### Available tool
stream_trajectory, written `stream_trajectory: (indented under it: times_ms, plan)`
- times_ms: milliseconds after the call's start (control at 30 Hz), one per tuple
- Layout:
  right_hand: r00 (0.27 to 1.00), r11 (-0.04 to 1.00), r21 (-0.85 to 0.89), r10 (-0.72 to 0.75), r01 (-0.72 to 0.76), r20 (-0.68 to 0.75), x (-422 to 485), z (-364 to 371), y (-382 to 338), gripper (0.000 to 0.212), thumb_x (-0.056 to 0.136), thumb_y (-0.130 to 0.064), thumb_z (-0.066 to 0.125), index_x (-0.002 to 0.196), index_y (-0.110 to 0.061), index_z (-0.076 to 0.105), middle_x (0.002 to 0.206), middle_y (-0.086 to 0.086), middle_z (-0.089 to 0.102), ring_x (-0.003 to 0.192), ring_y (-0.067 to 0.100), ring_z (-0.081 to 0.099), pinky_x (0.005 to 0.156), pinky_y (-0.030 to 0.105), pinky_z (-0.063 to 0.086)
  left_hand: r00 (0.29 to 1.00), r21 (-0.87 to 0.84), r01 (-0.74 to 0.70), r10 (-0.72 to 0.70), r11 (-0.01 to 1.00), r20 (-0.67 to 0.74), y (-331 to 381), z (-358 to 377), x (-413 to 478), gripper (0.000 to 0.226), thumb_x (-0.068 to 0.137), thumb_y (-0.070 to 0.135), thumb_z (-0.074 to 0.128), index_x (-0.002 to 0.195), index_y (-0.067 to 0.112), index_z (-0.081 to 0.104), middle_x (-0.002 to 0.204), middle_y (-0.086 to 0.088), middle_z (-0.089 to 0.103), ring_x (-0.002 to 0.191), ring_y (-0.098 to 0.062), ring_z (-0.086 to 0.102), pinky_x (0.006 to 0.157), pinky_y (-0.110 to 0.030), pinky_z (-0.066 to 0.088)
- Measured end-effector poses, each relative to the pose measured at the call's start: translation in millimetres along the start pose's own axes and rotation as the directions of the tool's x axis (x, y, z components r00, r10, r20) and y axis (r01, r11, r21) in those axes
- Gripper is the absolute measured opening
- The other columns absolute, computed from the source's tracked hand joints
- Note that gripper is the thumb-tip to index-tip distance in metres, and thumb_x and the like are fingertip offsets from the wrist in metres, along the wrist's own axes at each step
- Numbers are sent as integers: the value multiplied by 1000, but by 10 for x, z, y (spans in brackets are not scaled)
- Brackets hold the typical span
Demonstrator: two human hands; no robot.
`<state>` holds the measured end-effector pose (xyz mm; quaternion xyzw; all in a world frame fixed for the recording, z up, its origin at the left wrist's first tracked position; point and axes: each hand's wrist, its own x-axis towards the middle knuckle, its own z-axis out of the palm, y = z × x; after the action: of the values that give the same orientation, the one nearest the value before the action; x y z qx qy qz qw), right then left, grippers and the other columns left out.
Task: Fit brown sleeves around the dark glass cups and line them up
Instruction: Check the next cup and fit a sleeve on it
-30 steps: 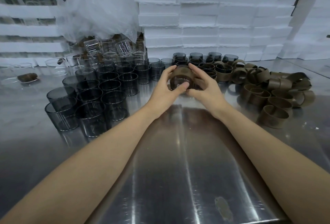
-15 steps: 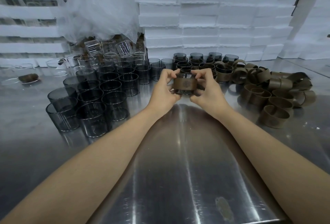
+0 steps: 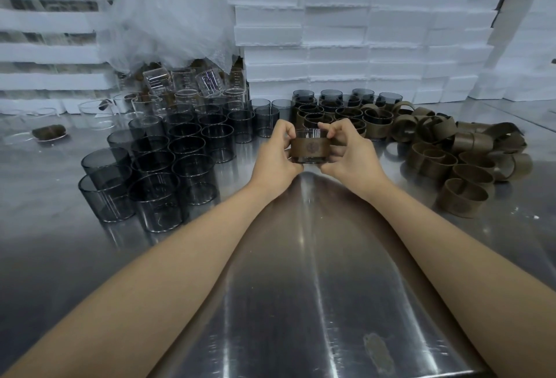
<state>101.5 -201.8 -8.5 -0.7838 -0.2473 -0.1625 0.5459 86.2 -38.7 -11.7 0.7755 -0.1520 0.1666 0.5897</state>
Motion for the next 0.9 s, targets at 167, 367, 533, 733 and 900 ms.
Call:
stream_trajectory:
  times_ms: [167, 367, 533, 733, 900]
  plan:
    - [1000, 999, 28, 18, -18, 14, 14, 1, 26, 56, 70, 17, 68, 91, -27, 41, 134, 4, 55, 99, 7, 68, 76, 18, 54, 1000, 3, 31, -31, 1000, -6, -3, 10, 1, 59, 70, -24, 58, 89, 26, 34, 94, -5, 58, 75, -17, 55, 64, -32, 43]
    - [996, 1000, -25, 15, -13, 89, -32, -2, -26, 49, 78, 12, 60, 101, -28, 43, 142, -5, 45, 97, 3, 68, 81, 20, 55, 999, 67, 16, -13, 998, -53, -17, 4, 24, 56, 73, -20, 57, 111, 15, 36, 125, -2, 56, 97, -16, 61, 78, -27, 48]
    - [992, 980, -185, -59, 80, 115, -32, -47, -34, 57, 82, 8, 59, 131, -18, 44, 134, -2, 51, 102, 21, 68, 85, 28, 57, 999, 249, -28, 31, 968, -11, -13, -3, 21, 78, 76, -15, 55, 145, 15, 37, 136, -7, 56, 121, -16, 53, 90, -18, 42]
    - [993, 967, -247, -36, 62, 108, -20, -95, 18, 68, 82, 10, 64, 143, -12, 43, 123, 0, 56, 97, 17, 68, 85, 28, 56, 975, 530, -165, 58, 832, 213, -63, -87, 46, 74, 90, -6, 46, 156, 10, 15, 156, -16, 33, 141, -28, 36, 115, -31, 29]
    - [996, 967, -249, -24, 44, 83, -6, -124, 45, 70, 81, 8, 68, 143, -11, 44, 127, 0, 55, 107, 10, 62, 81, 7, 49, 961, 548, -227, 96, 805, 258, -114, -179, 102, 72, 91, -6, 47, 155, 10, 19, 160, -8, 25, 145, -21, 30, 114, -19, 21]
